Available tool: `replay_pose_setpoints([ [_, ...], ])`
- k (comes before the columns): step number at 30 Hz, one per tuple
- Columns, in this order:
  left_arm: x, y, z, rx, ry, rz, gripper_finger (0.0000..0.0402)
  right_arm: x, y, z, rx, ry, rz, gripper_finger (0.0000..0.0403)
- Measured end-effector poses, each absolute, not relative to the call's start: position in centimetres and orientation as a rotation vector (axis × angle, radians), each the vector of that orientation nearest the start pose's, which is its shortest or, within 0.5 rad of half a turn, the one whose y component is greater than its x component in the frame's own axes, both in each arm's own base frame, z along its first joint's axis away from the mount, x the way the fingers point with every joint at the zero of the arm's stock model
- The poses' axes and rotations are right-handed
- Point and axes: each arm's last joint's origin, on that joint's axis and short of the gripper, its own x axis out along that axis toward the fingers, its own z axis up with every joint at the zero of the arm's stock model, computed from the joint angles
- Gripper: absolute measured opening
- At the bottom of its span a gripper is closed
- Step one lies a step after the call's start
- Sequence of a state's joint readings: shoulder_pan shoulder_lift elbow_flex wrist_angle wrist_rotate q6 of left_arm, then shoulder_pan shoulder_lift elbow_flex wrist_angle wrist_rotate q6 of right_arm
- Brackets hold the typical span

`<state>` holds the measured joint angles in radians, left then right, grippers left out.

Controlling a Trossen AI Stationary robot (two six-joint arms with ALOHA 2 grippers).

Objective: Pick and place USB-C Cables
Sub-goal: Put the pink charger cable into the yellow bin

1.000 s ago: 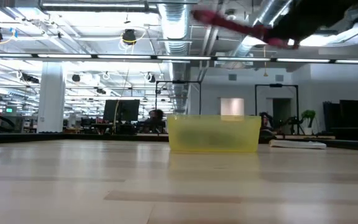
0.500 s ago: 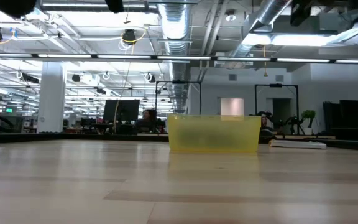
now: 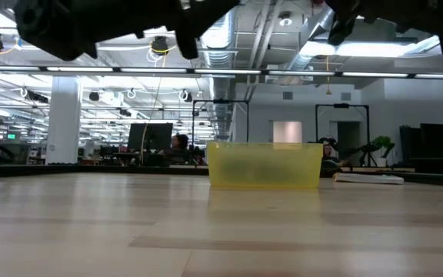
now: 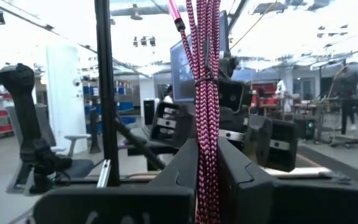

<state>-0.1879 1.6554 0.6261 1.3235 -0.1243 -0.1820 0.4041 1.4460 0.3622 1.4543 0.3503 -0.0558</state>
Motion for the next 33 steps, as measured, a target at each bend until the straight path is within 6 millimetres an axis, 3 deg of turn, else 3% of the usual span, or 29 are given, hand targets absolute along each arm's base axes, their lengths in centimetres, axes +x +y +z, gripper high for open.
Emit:
replay_pose_setpoints([
  [9,34.5,-6.0,21.0,-0.207,-0.261,-0.153,0.0217,23.7,8.3,20.0,0.122,-0.298,0.062,0.0037],
  [25,36.1,-6.3,22.1,-0.171,-0.201,-0.199,0.0216,26.1,9.3,19.1,0.119,-0.260,0.085,0.0042],
  [29,36.1,-6.3,22.0,-0.176,-0.190,-0.183,0.0189,26.1,9.2,19.1,0.120,-0.261,0.085,0.0042],
  [33,36.1,-6.3,21.9,-0.178,-0.189,-0.169,0.0125,26.1,9.2,19.3,0.121,-0.266,0.083,0.0043],
])
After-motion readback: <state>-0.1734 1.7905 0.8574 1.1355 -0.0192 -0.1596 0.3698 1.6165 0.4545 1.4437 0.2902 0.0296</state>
